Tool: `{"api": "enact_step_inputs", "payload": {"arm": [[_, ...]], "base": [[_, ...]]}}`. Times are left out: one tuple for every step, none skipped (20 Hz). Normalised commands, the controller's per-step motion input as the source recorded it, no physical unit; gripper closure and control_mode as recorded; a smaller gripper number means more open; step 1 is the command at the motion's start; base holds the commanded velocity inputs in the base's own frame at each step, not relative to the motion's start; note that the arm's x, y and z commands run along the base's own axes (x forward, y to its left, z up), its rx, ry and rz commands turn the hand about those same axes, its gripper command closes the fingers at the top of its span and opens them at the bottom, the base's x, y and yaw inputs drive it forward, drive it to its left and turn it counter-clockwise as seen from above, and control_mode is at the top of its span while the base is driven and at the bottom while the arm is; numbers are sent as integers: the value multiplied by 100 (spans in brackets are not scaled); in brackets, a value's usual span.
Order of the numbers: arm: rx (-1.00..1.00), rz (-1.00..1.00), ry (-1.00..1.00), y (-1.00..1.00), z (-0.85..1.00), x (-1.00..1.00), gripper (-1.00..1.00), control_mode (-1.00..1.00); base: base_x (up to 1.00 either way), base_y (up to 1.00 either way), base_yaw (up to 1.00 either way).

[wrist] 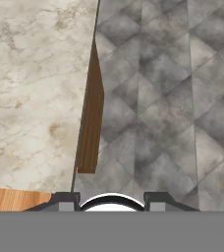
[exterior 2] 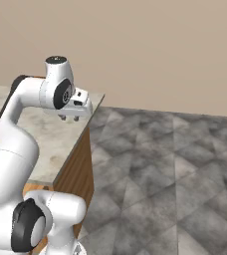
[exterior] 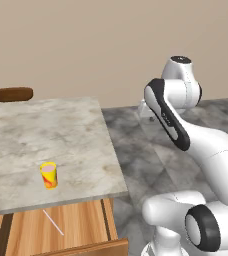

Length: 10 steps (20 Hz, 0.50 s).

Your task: Pick up the straw from the left drawer and put it inside the smoothie cup.

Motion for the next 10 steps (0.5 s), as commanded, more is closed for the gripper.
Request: {"api": "enact_step_inputs", "payload": {"arm": [[0,0,0,0,0,-18,-100,-100],[8,0,-5,-21,0,-39,-100,-100],[3,-2,0,-14,0,-11,-100,-100],[0,0,0,0,-2,-4,-100,-100],[-2,0,0,0,-23,-14,-100,-100],[-26,0,2,23,-50,0,-100,-100],[-19,0,0,0,-79,-37,-100,-100],[-9,-14,-9,21,-92,-100,-100,-100],[-1,-21,0,73,-66,-100,-100,-100],[0,-17,-7,72,-56,-100,-100,-100]], "base": [[0,0,0],[0,0,0],[0,0,0],[0,0,0],[0,0,0],[0,0,0],[0,0,0],[0,0,0],[0,0,0],[0,0,0]]}}
